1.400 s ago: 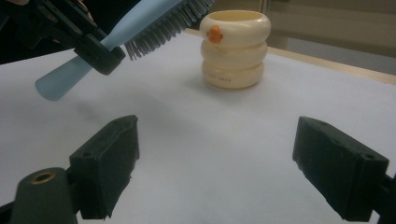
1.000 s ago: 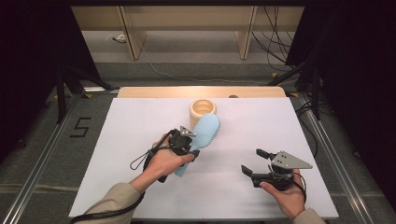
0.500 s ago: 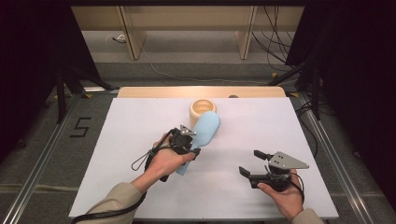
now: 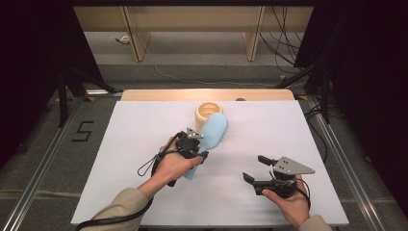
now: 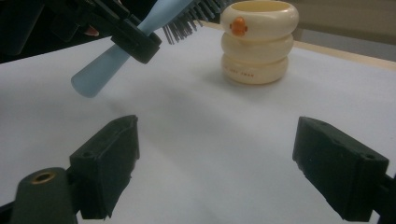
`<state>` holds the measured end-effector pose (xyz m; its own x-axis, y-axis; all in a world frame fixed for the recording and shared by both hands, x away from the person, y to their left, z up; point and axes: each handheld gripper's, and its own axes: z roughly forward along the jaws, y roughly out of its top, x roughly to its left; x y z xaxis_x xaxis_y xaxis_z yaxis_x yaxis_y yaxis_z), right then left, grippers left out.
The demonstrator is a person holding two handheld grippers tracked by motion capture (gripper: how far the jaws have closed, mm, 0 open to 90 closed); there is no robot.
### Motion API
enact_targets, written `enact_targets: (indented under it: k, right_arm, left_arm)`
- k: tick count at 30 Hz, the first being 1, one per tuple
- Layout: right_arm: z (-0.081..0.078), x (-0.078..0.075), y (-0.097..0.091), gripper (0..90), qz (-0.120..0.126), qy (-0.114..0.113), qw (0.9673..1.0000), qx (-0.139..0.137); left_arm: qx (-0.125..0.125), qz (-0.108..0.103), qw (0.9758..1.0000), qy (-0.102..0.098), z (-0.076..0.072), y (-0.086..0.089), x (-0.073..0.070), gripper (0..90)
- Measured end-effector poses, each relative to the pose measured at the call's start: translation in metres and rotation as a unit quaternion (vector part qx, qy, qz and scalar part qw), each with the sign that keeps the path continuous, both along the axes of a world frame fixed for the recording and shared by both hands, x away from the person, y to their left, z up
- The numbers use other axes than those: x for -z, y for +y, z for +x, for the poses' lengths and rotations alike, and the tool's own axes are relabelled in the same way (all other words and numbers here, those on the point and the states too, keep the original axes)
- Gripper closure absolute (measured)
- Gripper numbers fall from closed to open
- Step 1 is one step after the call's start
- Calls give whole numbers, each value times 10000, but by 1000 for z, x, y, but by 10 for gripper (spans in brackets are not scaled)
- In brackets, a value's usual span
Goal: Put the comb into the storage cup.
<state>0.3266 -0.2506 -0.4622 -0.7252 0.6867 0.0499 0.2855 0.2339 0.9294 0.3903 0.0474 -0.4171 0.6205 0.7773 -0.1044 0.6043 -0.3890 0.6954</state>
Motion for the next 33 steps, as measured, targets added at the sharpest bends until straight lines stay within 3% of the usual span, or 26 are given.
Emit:
enact_targets:
  k: [22,33]
  right_arm:
    - [0,3,29,157,156,239,9993,-224]
    - [1,5,43,157,109,296,9989,-347]
  left_arm:
    - [14,-76,10000,-49,0,-9,0,696]
    - [40,-105,9999,-61,-1,-13,1,696]
